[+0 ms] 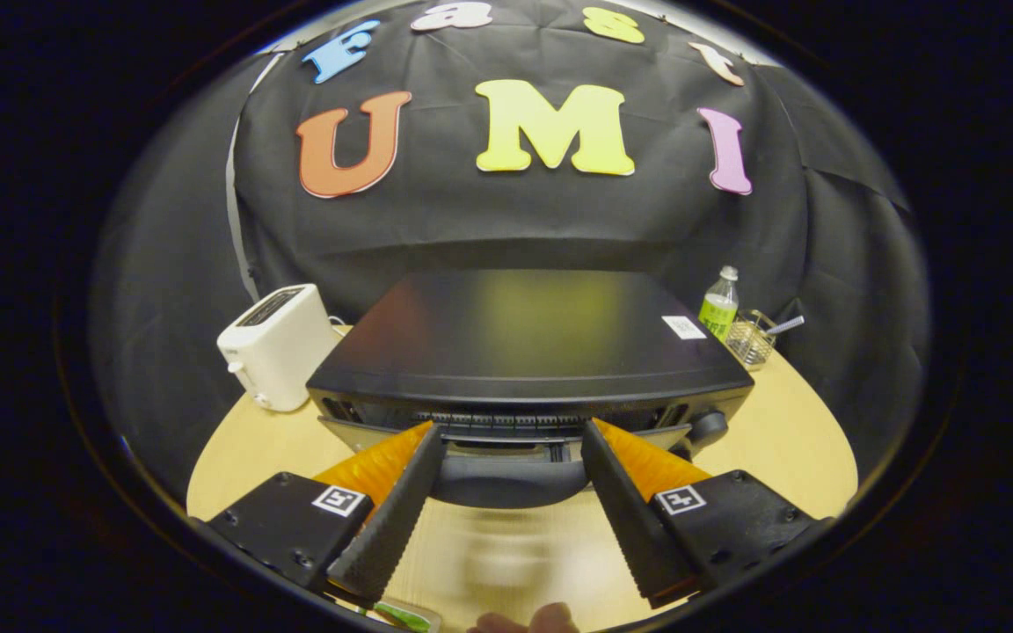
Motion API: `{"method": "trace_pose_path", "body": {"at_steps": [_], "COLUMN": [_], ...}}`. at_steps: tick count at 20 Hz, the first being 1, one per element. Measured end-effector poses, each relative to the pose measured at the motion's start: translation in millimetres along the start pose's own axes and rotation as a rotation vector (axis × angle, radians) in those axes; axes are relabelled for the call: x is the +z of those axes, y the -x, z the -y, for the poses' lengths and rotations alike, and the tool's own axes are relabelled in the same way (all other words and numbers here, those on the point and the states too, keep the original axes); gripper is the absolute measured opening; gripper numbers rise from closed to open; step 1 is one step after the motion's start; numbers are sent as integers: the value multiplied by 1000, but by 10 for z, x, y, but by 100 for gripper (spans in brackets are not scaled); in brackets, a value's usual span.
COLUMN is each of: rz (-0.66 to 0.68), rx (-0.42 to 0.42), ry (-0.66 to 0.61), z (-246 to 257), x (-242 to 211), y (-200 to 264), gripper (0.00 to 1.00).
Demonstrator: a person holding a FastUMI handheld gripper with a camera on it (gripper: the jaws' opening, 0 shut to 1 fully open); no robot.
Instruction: Open the toaster oven, put the food inside, and close the toaster oven door.
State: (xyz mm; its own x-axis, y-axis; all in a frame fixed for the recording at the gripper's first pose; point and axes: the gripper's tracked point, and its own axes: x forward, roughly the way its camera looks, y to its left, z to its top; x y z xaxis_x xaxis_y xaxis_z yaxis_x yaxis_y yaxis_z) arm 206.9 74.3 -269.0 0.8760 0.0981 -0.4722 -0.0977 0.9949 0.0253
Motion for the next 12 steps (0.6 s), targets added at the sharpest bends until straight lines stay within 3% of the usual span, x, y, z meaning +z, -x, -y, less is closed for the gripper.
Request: {"method": "trace_pose_path", "body": {"at_steps": [5,12], "rz": [-73,-223], "rx": [-15,40], "ry": [27,-18], "z": [15,40], "x": [-448,-988], "y": [268,437], "gripper": [100,100]}}
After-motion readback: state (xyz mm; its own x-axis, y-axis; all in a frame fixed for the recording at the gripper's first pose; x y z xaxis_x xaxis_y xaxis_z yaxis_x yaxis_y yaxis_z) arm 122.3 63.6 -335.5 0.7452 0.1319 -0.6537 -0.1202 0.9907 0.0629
